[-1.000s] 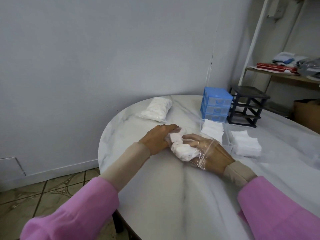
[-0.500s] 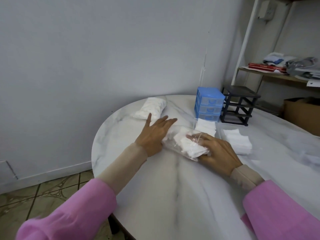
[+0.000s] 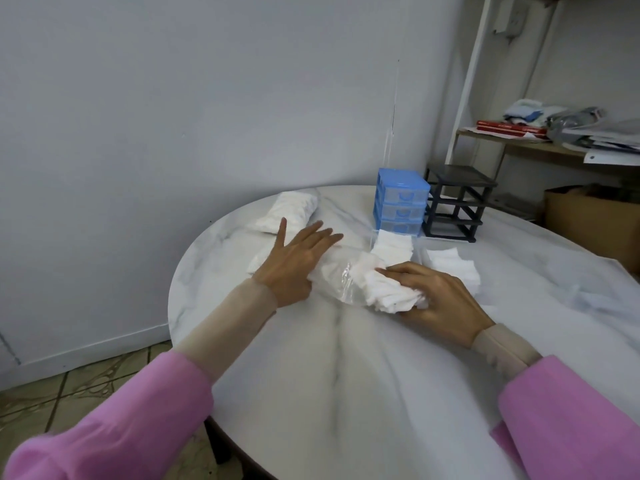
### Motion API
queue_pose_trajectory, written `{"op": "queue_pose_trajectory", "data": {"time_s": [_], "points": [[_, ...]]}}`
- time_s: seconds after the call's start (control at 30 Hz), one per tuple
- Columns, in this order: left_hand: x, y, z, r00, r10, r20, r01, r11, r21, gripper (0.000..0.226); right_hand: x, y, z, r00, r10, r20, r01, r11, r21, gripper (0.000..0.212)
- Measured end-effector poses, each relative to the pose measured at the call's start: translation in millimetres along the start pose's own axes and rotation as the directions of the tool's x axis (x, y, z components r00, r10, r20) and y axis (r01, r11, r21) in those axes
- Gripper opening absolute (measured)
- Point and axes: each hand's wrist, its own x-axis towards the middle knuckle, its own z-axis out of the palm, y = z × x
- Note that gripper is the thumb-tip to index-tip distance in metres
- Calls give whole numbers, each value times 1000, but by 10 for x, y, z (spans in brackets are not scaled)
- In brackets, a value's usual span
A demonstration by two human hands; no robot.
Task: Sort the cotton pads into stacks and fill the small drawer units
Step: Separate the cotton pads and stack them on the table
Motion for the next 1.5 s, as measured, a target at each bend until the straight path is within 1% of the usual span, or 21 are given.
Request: {"op": "queue_pose_trajectory", "data": {"time_s": [0.07,0.13,0.2,0.3,0.37,0.43,0.5,0.6,0.73,0.8,0.87,0.93,0.97,1.03,1.13,1.2,1.27,1.3,1.37,1.43,1.5], "points": [[-20,134,12,998,66,-10,-66,998,-9,86,-44,-3,-28,1000,-3,-22,4,1000,13,61],[-12,207,29,996,82,-19,-82,996,-25,81,-88,-11,-54,1000,3,-22,-2,1000,22,63],[8,193,35,998,62,-20,-63,998,-17,77,-135,-19,-82,1000,7,-22,-7,1000,26,61],[23,124,19,1000,13,-3,-13,1000,14,77,-239,6,-151,1000,28,-12,-28,999,41,50],[23,120,-11,1000,-13,17,13,1000,-13,82,-309,44,-209,1000,26,12,-27,998,57,48],[20,166,-48,1000,-8,29,10,998,-58,90,-367,78,-269,998,17,54,-23,995,102,42],[20,235,-81,1000,25,16,-24,995,-97,95,-399,85,-333,993,71,98,-88,980,180,33],[8,338,-102,997,78,21,-74,987,-141,96,-411,49,-402,963,191,192,-252,894,371,19],[-13,438,-99,987,135,90,-118,978,-175,99,-429,86,-340,931,277,240,-348,874,341,16],[-27,471,-93,977,155,144,-120,968,-222,99,-435,104,-282,928,305,214,-363,868,339,19],[-47,494,-76,968,159,196,-98,952,-289,99,-427,102,-257,935,325,144,-355,874,333,24],[-64,496,-47,964,147,221,-68,941,-331,97,-419,108,-259,942,323,94,-336,889,310,24],[-67,484,-34,965,139,224,-61,944,-326,95,-415,126,-258,945,316,89,-328,899,291,23],[-57,445,-23,968,126,217,-68,964,-259,91,-406,171,-250,945,319,72,-327,916,231,21],[-30,404,-36,977,104,185,-76,985,-153,92,-389,219,-239,938,347,-14,-339,922,188,26],[-24,422,-52,980,104,170,-80,987,-139,96,-393,218,-242,930,366,-31,-346,899,268,28],[-17,457,-57,981,110,157,-82,981,-177,99,-403,216,-251,924,381,-24,-343,858,381,22],[-11,478,-60,982,115,147,-83,975,-208,99,-404,223,-266,922,385,-38,-338,849,406,20],[8,521,-66,986,128,108,-94,957,-275,98,-403,242,-314,927,368,-65,-315,864,394,14],[41,568,-67,990,132,42,-110,936,-335,99,-400,250,-364,936,342,-79,-296,891,344,13],[82,626,-77,993,115,-40,-121,905,-407,91,-405,260,-401,943,323,-84,-282,904,320,15]]}}
